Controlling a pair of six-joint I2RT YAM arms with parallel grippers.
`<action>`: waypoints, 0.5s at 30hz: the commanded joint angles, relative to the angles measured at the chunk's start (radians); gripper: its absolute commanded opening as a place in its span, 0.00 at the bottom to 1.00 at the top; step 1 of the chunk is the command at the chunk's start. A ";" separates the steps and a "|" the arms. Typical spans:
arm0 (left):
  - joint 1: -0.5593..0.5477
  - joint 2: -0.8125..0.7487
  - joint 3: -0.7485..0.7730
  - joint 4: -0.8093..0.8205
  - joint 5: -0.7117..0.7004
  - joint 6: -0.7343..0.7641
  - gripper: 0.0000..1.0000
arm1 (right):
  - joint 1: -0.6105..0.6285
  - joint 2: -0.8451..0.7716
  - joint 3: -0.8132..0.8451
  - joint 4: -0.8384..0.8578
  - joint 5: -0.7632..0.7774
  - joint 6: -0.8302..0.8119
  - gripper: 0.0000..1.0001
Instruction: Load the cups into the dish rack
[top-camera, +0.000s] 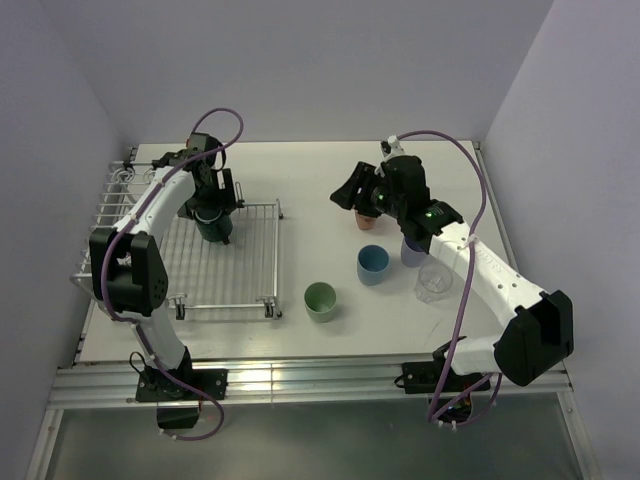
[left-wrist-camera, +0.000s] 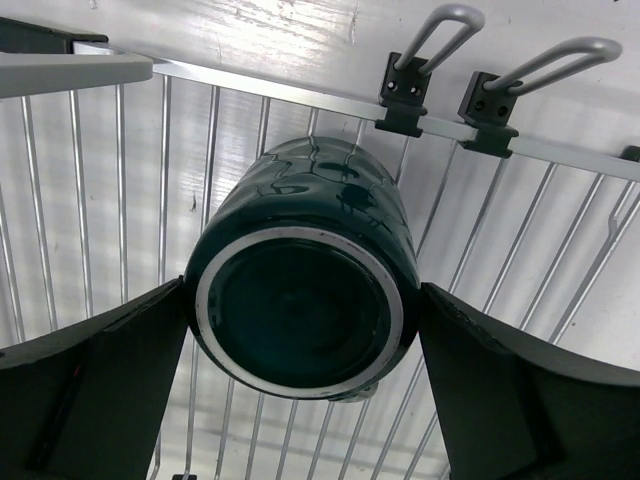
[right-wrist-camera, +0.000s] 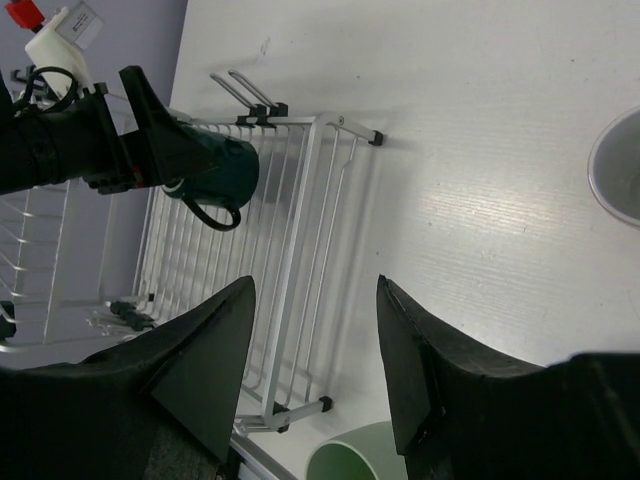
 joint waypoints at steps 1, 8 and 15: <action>0.009 -0.039 -0.010 0.030 -0.050 -0.008 0.99 | 0.015 0.002 0.056 0.024 0.008 -0.019 0.59; 0.007 -0.062 -0.014 0.035 -0.062 -0.011 0.99 | 0.026 0.004 0.066 0.019 0.018 -0.019 0.59; 0.000 -0.109 -0.010 0.033 -0.074 -0.010 0.99 | 0.041 0.008 0.078 0.010 0.035 -0.023 0.59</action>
